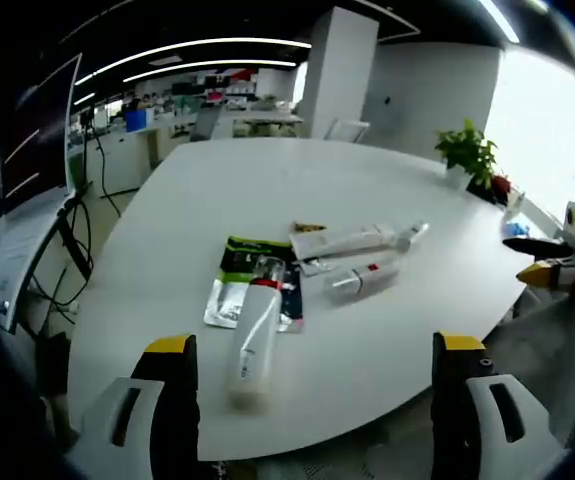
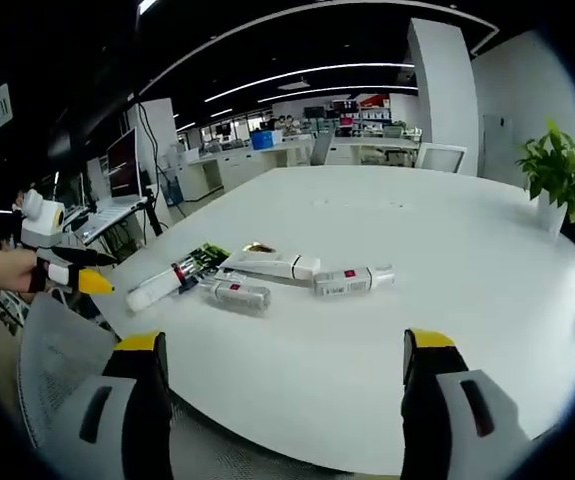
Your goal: Arrange the skincare products in the storage area until every visible bottle or jar stands upright without overlapping.
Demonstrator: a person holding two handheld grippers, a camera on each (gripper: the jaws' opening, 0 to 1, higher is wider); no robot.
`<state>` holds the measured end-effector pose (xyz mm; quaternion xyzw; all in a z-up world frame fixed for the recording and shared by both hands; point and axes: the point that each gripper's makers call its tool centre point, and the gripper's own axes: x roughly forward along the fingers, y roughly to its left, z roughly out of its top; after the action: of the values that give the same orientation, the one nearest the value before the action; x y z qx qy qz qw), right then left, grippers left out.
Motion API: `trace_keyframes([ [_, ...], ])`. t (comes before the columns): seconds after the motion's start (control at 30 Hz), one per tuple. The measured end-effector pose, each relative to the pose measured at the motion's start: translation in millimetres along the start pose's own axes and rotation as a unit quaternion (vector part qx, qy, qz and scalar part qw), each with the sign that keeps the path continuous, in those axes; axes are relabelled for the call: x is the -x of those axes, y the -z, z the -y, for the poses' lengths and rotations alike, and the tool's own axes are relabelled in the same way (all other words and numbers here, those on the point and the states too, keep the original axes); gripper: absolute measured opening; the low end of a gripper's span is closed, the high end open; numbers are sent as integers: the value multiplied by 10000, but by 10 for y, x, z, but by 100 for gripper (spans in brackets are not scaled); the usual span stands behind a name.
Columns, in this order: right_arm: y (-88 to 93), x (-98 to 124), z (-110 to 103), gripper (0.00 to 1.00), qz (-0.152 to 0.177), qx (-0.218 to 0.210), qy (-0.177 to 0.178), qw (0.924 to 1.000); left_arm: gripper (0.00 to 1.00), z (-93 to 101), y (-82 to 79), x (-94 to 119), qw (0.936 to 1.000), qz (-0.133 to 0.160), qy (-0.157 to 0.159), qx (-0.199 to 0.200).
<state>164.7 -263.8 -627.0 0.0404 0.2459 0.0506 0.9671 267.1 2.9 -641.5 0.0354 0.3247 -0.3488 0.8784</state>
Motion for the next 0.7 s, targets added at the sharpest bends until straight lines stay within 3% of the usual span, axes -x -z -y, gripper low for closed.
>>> trace_keyframes([
  [0.7,12,-2,18,98,-23,-6,48,10000,95,-12,11,-9,10000,-27,6,-17],
])
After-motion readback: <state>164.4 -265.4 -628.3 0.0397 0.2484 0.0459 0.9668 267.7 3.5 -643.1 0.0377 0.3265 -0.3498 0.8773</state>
